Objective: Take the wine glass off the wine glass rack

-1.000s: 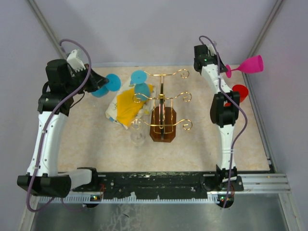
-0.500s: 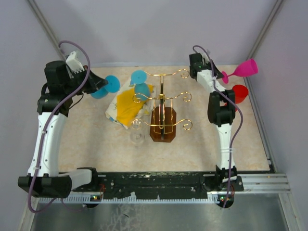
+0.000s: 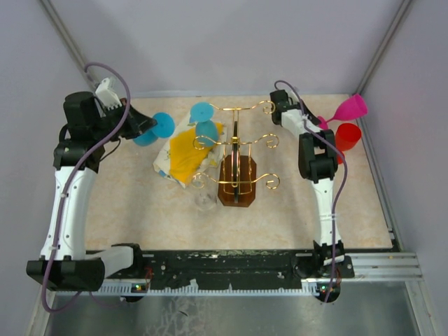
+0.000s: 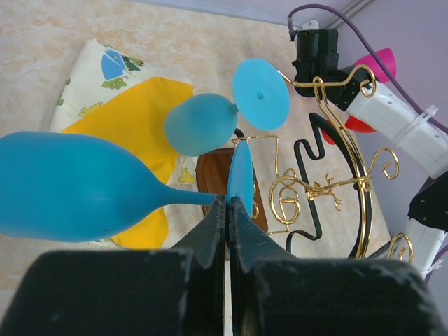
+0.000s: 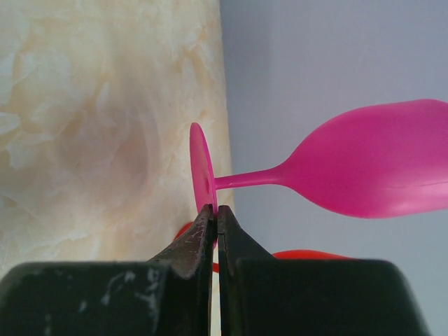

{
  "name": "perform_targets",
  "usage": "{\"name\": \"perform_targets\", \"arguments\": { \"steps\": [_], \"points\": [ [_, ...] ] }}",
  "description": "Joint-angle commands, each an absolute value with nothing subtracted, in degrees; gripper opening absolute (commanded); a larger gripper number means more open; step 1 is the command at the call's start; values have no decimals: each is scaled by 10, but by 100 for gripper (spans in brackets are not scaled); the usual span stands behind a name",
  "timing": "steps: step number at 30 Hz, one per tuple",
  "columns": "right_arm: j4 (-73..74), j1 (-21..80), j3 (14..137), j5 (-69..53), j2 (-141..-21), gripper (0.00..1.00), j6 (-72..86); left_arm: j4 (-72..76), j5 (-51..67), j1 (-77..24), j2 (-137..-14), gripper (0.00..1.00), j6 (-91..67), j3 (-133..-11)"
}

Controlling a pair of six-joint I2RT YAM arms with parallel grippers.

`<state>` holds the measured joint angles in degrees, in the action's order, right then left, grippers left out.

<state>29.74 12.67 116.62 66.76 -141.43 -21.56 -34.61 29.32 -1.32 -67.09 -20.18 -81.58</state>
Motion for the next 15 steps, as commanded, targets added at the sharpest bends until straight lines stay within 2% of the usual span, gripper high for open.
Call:
{"name": "perform_targets", "arguments": {
  "steps": [1,9,15],
  "points": [
    [283,134,1164,685,-1418,0,-224,-323,317,-10,-659,0,-205,-810],
    [277,139,1173,695,-1447,0,-240,-327,331,-10,-643,0,-218,-799],
    [285,143,1170,686,-1455,5,-228,-320,337,-9,-644,0,-222,-784]
  ]
}}
